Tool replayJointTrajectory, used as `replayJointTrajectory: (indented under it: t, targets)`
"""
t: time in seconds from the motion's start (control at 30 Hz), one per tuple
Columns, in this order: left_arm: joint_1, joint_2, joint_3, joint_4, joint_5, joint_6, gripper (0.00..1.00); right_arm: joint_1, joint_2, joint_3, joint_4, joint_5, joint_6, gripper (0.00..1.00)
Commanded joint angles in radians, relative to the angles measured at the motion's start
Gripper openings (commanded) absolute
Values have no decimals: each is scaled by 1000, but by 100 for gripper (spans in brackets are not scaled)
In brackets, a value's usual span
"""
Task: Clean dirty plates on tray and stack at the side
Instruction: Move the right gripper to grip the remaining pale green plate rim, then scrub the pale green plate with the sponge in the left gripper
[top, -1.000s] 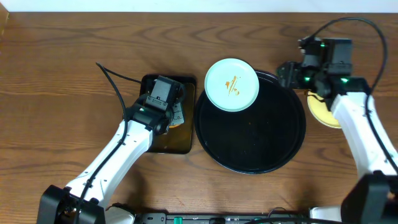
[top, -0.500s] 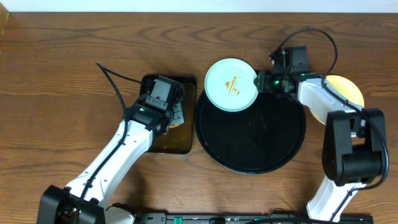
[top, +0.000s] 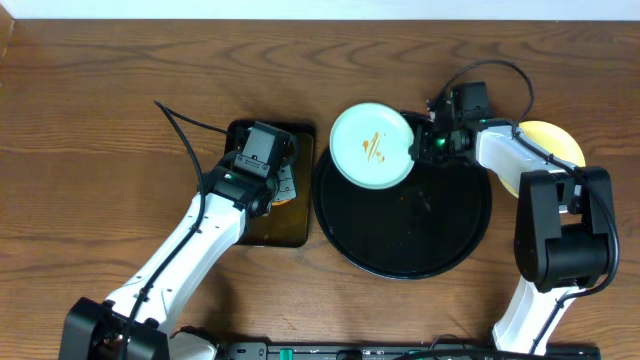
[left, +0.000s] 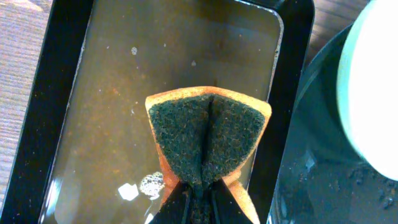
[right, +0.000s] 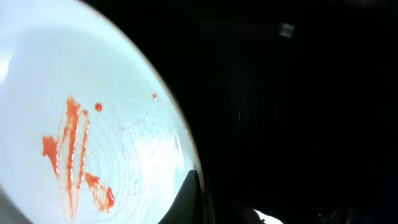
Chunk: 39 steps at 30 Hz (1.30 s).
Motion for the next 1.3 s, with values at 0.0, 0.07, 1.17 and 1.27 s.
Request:
replayJointTrajectory:
  t: [0.0, 0.07, 1.17, 1.27]
  targets:
    - [3, 2, -11, -2, -12, 10, 9, 8, 14, 0, -50, 22, -2, 1]
    - [3, 2, -11, -2, -12, 10, 9, 8, 5, 0, -92, 23, -18, 1]
    - [-304, 285, -11, 575, 277, -90, 8, 90, -87, -3, -485, 230, -54, 1]
    - [-328, 330, -11, 621, 314, -158, 8, 90, -87, -3, -485, 230, -54, 1]
